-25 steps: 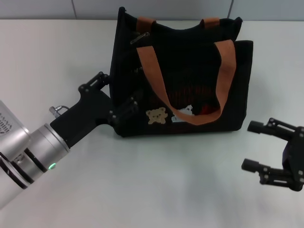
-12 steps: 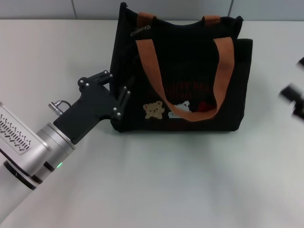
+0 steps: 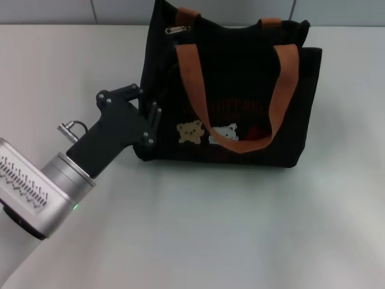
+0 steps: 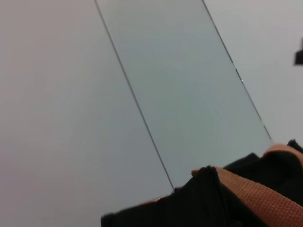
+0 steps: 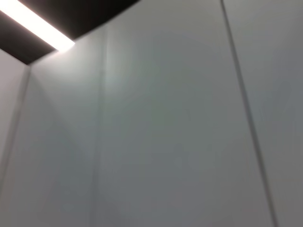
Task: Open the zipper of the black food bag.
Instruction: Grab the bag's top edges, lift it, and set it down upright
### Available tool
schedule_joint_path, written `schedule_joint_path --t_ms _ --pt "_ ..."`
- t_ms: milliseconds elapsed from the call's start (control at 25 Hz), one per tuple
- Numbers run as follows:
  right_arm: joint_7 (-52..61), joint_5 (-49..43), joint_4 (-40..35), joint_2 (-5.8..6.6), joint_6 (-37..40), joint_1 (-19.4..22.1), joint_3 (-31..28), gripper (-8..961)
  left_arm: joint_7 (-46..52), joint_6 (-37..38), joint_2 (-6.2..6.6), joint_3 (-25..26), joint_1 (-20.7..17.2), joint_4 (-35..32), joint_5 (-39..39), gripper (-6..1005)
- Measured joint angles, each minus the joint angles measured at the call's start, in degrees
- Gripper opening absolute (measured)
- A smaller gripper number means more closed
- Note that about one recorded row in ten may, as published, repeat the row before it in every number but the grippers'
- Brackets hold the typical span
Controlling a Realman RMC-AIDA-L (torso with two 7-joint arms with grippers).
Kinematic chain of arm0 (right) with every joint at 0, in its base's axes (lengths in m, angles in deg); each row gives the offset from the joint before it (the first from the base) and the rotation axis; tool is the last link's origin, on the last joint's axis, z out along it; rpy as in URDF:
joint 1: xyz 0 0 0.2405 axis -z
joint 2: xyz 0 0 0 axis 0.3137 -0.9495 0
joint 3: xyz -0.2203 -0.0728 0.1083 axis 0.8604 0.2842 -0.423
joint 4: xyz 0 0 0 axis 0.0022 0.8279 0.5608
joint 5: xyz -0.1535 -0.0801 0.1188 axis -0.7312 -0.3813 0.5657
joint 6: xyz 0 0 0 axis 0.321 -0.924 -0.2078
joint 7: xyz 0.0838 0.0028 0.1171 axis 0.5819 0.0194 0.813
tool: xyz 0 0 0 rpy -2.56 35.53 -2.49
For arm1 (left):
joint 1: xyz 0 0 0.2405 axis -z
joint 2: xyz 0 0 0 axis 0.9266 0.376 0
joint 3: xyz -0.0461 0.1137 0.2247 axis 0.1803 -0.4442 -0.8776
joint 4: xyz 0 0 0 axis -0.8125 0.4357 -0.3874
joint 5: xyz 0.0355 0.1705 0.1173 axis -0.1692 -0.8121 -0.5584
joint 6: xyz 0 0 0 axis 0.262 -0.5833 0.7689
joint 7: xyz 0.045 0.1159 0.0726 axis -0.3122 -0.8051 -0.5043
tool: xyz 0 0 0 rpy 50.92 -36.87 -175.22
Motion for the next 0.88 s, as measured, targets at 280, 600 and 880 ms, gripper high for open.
schedule_joint_path --t_ms 280,600,880 --pt "-1.5 0.9 2.3 -0.06 -11.6 -6.4 3.0 836 -13.7 13.3 0.28 0.0 0.8 -0.7 -0.3 100" --pt "3.0 -10.5 2.2 -0.01 -20.8 -8.5 12.0 836 -16.0 21.4 0.38 -0.3 3.2 -4.1 -0.4 101" --pt "4.8 -20.2 2.9 -0.29 -25.8 -10.4 17.1 836 -23.5 21.9 0.04 -0.5 4.3 -4.3 -5.1 100"
